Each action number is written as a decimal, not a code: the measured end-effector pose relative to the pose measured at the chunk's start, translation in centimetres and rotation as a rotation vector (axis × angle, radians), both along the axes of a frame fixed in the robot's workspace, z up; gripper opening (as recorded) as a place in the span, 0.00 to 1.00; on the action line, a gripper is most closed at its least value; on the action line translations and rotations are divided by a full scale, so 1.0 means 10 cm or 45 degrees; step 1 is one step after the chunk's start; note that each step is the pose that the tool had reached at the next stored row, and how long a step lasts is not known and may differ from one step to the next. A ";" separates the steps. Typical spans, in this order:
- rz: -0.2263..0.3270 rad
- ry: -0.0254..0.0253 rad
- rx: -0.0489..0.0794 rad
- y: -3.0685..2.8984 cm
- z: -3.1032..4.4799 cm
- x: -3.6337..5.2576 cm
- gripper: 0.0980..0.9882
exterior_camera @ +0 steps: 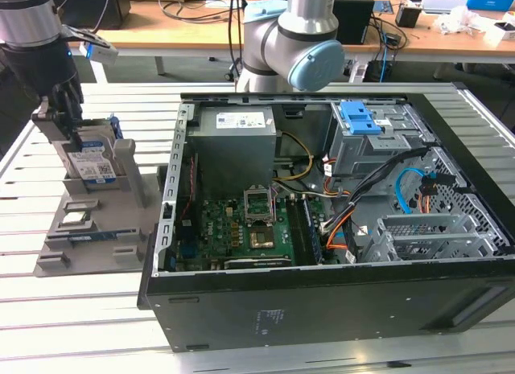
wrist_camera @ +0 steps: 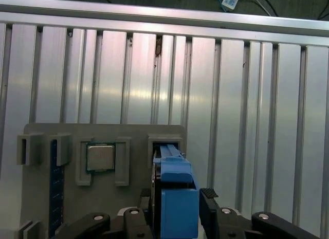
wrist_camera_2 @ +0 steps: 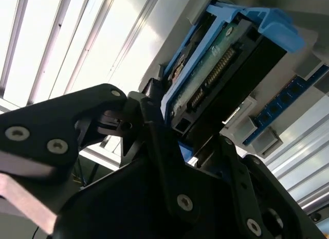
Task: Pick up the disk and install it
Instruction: 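Pick up the disk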
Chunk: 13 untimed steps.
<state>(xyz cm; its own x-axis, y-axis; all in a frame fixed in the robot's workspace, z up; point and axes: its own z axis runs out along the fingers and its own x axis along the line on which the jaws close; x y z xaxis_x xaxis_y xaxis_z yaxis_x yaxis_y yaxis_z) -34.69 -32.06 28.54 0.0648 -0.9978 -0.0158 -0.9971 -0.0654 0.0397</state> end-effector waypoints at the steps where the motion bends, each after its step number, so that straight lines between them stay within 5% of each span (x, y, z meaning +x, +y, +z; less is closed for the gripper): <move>1: 0.000 0.0000 0.000 0.000 0.000 0.000 0.40; 4: 0.000 0.0000 -0.001 0.000 0.000 0.000 0.30; 13: 0.000 0.0000 -0.002 0.000 0.000 0.000 0.30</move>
<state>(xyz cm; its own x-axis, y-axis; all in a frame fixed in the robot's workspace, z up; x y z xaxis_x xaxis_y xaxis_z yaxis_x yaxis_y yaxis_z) -34.69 -32.06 28.54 0.0648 -0.9978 -0.0139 -0.9971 -0.0653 0.0398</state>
